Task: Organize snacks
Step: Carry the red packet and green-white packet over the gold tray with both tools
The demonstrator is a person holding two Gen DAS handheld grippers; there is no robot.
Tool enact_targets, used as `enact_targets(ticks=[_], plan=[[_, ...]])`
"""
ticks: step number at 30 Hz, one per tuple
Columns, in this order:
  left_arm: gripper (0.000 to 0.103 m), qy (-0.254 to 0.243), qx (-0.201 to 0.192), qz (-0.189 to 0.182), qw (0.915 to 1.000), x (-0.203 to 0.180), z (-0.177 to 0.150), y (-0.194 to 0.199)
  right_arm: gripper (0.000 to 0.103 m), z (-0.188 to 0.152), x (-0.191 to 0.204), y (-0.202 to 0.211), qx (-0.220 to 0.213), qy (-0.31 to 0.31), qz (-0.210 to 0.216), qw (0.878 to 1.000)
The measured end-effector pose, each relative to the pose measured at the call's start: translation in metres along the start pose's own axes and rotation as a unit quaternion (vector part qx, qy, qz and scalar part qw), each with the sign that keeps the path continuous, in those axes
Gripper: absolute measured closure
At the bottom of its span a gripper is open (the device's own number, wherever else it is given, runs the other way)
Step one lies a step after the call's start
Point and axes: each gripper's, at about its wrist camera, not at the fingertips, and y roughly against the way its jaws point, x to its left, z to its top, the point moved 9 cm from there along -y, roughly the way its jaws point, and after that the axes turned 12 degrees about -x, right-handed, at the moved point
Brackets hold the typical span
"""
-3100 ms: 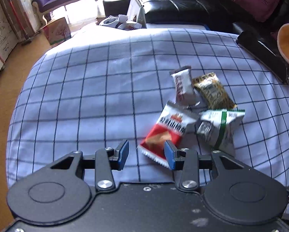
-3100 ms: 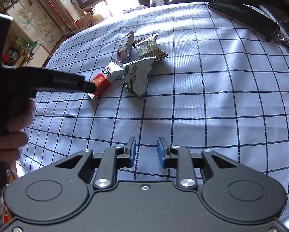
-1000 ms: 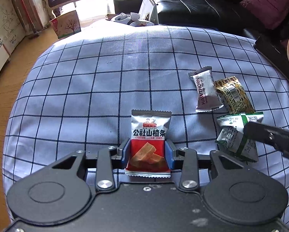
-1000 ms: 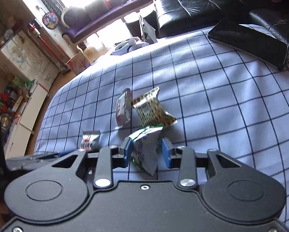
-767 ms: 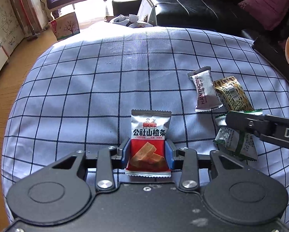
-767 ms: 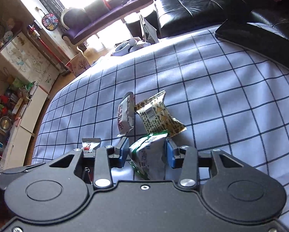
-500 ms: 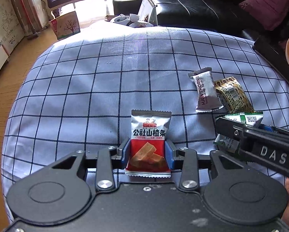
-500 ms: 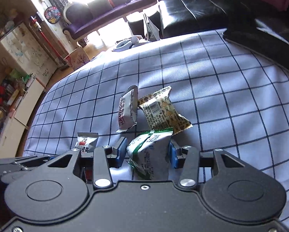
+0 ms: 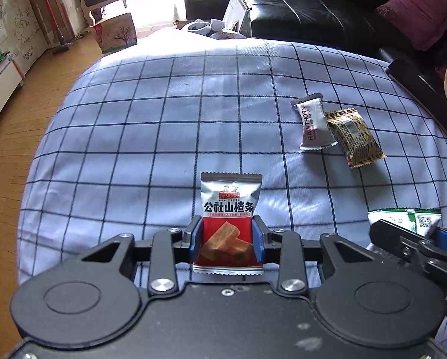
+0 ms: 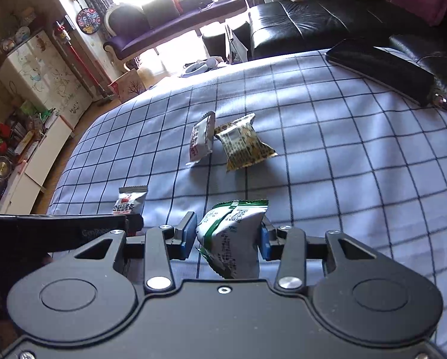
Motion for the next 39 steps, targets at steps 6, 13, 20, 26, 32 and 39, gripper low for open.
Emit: enact_targets(ticks=[6,13,20,26,32,39], plan=[[0.069,-0.001,-0.007,0.008,0.9999,0.009,-0.018,0.049,0.052,-0.010,0.002,0.043,-0.008,-0.001,0.005,1.000],[0.069,-0.011,-0.012,-0.004,0.9999,0.008,-0.054,0.109,0.052,-0.030,0.005,0.096,-0.010,0.010,0.024,1.000],[0.068,-0.015,-0.004,-0.019,0.9997,0.002,-0.100,0.151,0.052,-0.055,0.001,0.133,-0.007,-0.003,0.035,0.999],[0.068,-0.028,-0.004,0.005,0.9996,0.000,-0.135,0.168,0.052,-0.073,-0.009,0.153,-0.011,-0.010,0.024,1.000],[0.068,-0.032,0.008,0.004,0.9994,-0.006,-0.157,0.175,0.052,-0.088,-0.018,0.156,0.003,-0.013,0.014,1.000],[0.068,-0.029,0.018,0.002,0.9994,-0.011,-0.169,0.178,0.052,-0.100,-0.022,0.154,0.019,-0.011,0.009,1.000]])
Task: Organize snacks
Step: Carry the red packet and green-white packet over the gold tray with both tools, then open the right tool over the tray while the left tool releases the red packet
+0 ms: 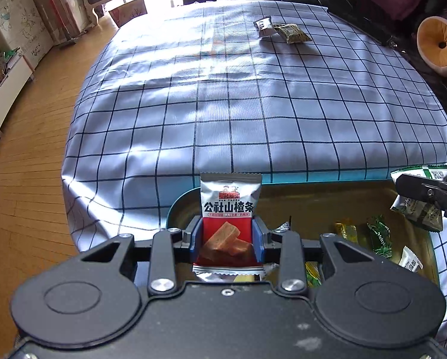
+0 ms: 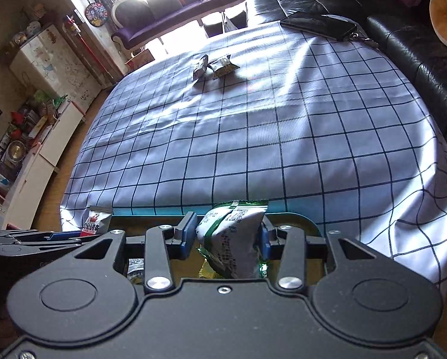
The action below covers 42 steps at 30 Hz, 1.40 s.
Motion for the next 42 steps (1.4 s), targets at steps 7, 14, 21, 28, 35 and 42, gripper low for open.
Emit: enact_targets(ticks=[7,14,21,28,35,42], plan=[[0.068,-0.005,0.006,0.012,0.9999,-0.001,0.000,-0.004,0.052,-0.005,0.007,0.002,0.004,0.026,-0.003,1.000],[0.068,-0.006,0.015,0.000,0.9999,-0.005,-0.006,-0.002,0.052,-0.009,0.015,0.003,0.014,0.042,0.004,0.999],[0.068,-0.018,0.022,-0.016,0.9995,-0.013,-0.016,0.003,0.052,-0.016,0.023,0.001,0.026,0.075,-0.007,0.997],[0.065,-0.029,0.018,-0.013,0.9993,-0.015,-0.019,0.005,0.051,-0.027,0.034,0.002,0.051,0.131,-0.003,0.990],[0.065,-0.028,0.021,-0.011,0.9993,-0.015,-0.021,0.004,0.051,-0.033,0.043,0.003,0.050,0.170,-0.002,0.984],[0.065,-0.030,0.027,-0.011,0.9991,-0.016,-0.025,0.002,0.051,-0.032,0.042,0.004,0.047,0.172,-0.008,0.984]])
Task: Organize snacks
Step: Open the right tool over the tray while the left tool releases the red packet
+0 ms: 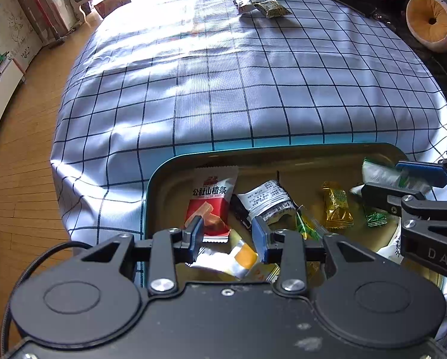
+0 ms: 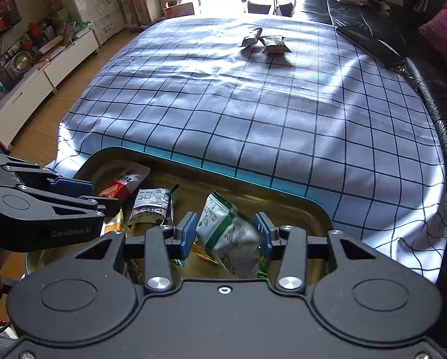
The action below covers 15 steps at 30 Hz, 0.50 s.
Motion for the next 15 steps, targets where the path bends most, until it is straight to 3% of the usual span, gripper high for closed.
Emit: enact_targets(ticks=[15], plan=[[0.065,0.003,0.012,0.006,0.9999,0.0033,-0.0030,-0.0055,0.051,0.0008,-0.0010,0.0002,-0.004,-0.006,0.000,1.000]])
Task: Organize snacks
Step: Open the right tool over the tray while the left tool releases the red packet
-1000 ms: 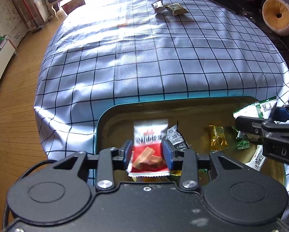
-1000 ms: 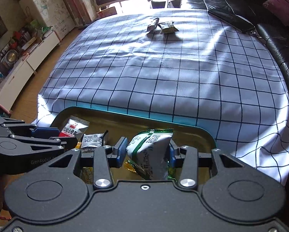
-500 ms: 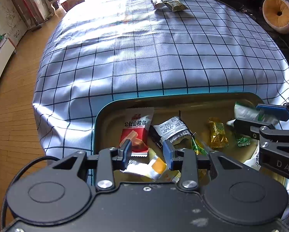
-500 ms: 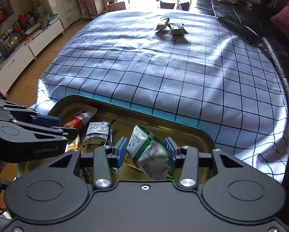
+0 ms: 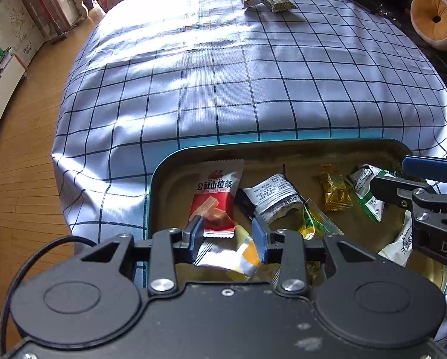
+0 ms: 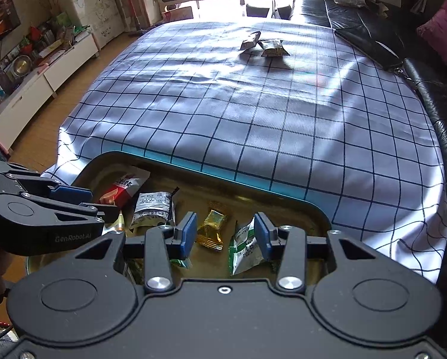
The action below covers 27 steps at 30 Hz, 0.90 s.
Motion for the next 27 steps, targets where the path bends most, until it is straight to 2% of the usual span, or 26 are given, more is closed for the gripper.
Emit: enact_targets(ticks=[8,14,21,24,27], plan=[[0.065,-0.007,0.016,0.001,0.9998,0.003,-0.004,-0.005,0.051,-0.002,0.002,-0.003,0.010,-0.001,0.008,1.000],[0.065,-0.019,0.036,-0.016,0.9990,0.003,-0.002,-0.004,0.051,-0.002,0.001,-0.006,0.029,-0.016,0.026,0.999],[0.065,-0.024,0.092,-0.057,0.9939,0.001,-0.001,-0.007,0.051,-0.005,0.003,-0.008,0.100,-0.070,0.086,0.989],[0.065,-0.027,0.103,-0.058,0.9926,0.006,0.005,-0.007,0.051,-0.008,0.004,-0.009,0.136,-0.085,0.105,0.981],[0.065,-0.034,0.100,-0.046,0.9933,0.015,0.014,-0.007,0.051,-0.007,0.000,-0.011,0.158,-0.094,0.106,0.977]])
